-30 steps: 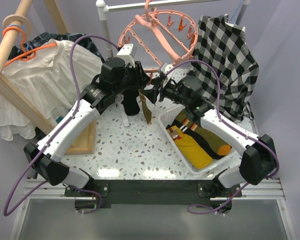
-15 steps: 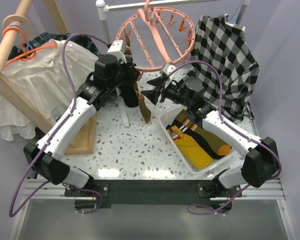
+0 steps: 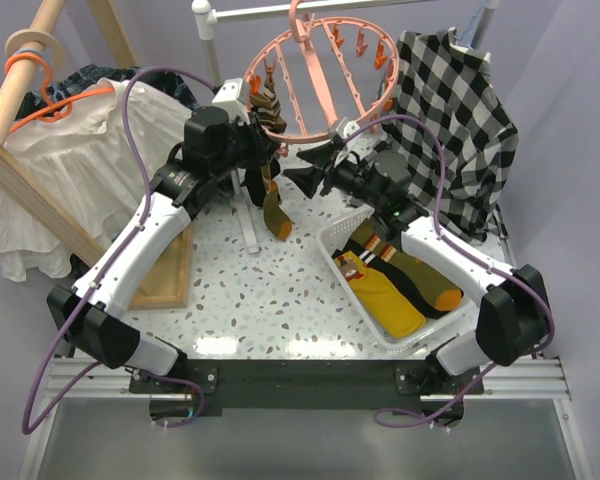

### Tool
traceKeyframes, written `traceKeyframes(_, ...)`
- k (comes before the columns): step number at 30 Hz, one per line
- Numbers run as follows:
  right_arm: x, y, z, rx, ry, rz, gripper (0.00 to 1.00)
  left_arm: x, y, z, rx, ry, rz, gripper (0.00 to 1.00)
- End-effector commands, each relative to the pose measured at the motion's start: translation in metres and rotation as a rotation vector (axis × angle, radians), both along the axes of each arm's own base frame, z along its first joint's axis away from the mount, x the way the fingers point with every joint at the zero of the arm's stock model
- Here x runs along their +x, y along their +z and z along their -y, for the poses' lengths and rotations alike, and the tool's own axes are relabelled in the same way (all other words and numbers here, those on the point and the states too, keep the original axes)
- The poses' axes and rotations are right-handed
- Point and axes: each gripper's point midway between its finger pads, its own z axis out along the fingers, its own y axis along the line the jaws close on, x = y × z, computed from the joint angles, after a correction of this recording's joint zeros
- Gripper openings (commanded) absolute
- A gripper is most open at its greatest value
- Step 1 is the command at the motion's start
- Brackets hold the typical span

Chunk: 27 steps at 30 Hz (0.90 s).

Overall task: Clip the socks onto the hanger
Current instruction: Open the clamp at the hanger.

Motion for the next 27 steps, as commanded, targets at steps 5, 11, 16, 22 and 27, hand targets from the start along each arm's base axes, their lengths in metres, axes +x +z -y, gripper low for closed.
traceKeyframes(5, 0.023, 0.009, 0.008, 0.072, -0.033, 0.047, 0.56, 0.001, 0.015, 0.001, -0.031, -0.019, 0.038, 0.18)
traceKeyframes(11, 0.031, 0.008, 0.002, 0.074, 0.003, 0.078, 0.57, -0.004, 0.02, 0.002, -0.037, -0.035, 0.038, 0.18)
traceKeyframes(16, 0.038, 0.004, -0.001, 0.1, 0.0, 0.083, 0.59, -0.006, 0.02, 0.003, -0.041, -0.044, 0.029, 0.17)
traceKeyframes(22, 0.027, 0.013, 0.002, 0.162, 0.019, 0.091, 0.6, -0.007, 0.02, 0.004, -0.042, -0.049, 0.022, 0.17)
traceKeyframes(27, 0.017, 0.017, 0.011, 0.159, -0.001, 0.116, 0.61, -0.009, 0.02, 0.008, -0.062, -0.069, 0.01, 0.17)
